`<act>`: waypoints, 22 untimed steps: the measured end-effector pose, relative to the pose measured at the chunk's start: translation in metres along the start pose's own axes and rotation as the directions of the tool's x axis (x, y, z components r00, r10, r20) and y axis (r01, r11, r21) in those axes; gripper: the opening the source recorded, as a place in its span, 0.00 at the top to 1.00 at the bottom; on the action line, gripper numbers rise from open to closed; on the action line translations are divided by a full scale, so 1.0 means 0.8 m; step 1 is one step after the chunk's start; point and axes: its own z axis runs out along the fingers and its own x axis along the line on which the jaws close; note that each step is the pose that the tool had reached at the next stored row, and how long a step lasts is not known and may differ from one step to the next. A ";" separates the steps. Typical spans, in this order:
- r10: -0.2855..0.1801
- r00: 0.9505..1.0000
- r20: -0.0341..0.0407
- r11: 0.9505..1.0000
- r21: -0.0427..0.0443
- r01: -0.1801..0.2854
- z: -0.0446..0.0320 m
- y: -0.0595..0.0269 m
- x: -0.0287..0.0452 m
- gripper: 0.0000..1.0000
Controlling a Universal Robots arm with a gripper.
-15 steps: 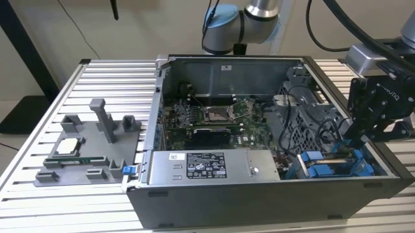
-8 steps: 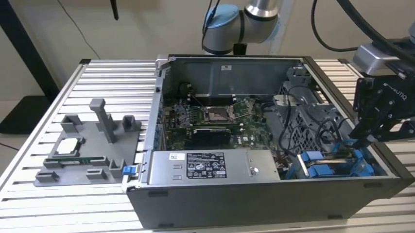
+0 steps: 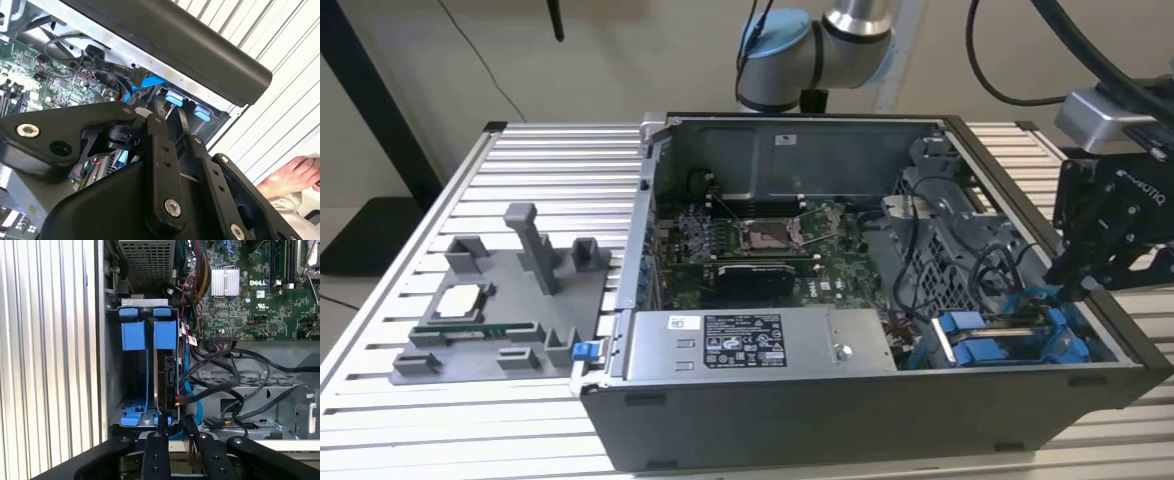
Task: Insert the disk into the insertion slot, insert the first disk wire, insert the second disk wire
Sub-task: 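Insert the second disk wire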
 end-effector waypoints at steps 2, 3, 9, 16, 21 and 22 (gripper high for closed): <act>0.000 1.000 -0.001 1.000 -0.011 0.000 -0.0020 -0.002 -0.0012 0.00; 0.000 1.000 -0.001 1.000 -0.016 0.000 -0.0036 -0.002 -0.0020 0.00; 0.000 1.000 -0.002 1.000 -0.031 0.000 -0.0108 -0.006 -0.0107 0.00; -0.001 1.000 0.001 0.999 -0.033 0.001 -0.0116 -0.022 -0.0184 0.00; -0.006 1.000 0.003 0.997 -0.073 0.006 -0.0130 -0.025 -0.0207 0.00; -0.007 1.000 0.003 0.997 -0.082 0.007 -0.0134 -0.026 -0.0211 0.00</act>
